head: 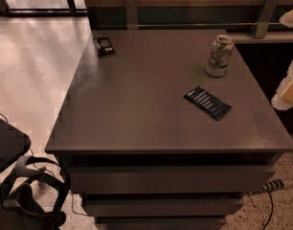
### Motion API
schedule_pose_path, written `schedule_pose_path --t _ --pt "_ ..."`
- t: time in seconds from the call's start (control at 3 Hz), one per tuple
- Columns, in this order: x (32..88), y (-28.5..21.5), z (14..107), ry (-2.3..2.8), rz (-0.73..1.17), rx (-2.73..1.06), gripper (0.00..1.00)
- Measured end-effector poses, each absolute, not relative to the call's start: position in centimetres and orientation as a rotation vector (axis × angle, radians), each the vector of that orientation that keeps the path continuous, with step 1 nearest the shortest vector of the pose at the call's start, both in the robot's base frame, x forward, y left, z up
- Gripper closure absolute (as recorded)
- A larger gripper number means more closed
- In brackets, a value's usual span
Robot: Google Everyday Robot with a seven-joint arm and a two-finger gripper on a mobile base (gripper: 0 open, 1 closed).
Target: Move rxbar blueberry near rxbar chocolate
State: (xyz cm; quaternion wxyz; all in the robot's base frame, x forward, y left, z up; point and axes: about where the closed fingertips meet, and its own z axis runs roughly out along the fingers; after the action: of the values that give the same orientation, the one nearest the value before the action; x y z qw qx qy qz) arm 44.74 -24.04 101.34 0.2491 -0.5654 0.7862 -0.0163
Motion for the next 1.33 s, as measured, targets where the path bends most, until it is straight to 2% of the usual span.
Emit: schedule_pose_path --t 0.67,1.33 --pt "45.1 -23.6 100.4 2.13 -0.013 -1.499 0.0" --pt "48.0 -21.4 93.0 2.141 0.207 -1.286 0.0"
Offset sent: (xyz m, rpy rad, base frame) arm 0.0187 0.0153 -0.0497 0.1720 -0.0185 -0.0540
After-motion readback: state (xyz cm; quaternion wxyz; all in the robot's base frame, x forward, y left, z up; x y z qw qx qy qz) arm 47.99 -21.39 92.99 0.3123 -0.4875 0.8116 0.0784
